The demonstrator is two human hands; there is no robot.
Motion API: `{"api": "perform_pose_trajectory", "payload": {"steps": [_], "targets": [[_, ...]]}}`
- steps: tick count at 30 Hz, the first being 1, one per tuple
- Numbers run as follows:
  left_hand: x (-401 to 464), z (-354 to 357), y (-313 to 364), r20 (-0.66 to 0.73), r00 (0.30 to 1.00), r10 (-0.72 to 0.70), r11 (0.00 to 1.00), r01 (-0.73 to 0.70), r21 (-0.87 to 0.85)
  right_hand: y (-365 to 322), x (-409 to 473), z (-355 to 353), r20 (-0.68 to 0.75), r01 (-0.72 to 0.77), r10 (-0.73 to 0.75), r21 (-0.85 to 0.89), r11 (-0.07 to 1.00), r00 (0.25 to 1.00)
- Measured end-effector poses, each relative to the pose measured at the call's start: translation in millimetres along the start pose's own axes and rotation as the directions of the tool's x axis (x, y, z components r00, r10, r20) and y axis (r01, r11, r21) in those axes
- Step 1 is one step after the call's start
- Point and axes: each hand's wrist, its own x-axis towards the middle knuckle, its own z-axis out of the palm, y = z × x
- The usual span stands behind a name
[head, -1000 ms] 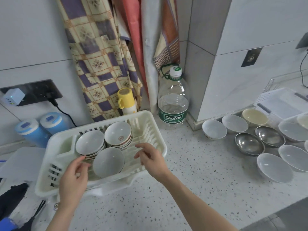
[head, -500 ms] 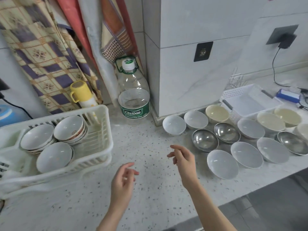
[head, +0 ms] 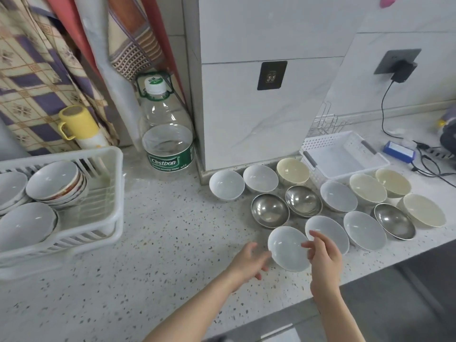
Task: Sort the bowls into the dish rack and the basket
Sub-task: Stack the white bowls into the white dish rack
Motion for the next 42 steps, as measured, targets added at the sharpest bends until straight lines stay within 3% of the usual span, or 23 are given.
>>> {"api": "perform_pose_trajectory", "payload": {"steps": [4,9,13,21,31,42], "targets": [[10,23,6,0.076,0.996,-0.052,0.989,0.062,-0.135,9,7,-20,-0.118,-0.07,0.075,0.049,0.996,0.99],[17,39,4,-0.027,0.997,-0.067,0.963,0.058,-0.263,19,12,-43,-0.246,-0.131,0.147,0.08,0.988,0.958],[16,38,0,-0.071,0.996,-0.061,0.964,0.04,-0.264,30,14,-52,-0.308,-0.237,0.246,0.067,0.969,0.919],[3,15,-7,-0.105,0.995,-0.004,0.948,-0.029,-0.318,30,26,-42,-0.163,-0.463,0.462,0.033,0.886,0.872],[-26,-18,-14,-0.168,0.986,0.026,0.932,-0.084,-0.352,27,36,-15,-0.195,-0.461,0.462,0.057,0.886,0.865],[-64,-63,-36,-0.218,0.975,0.05,0.896,-0.14,-0.422,42,-8,12,-0.367,-0.369,0.381,0.105,0.924,0.849]]}}
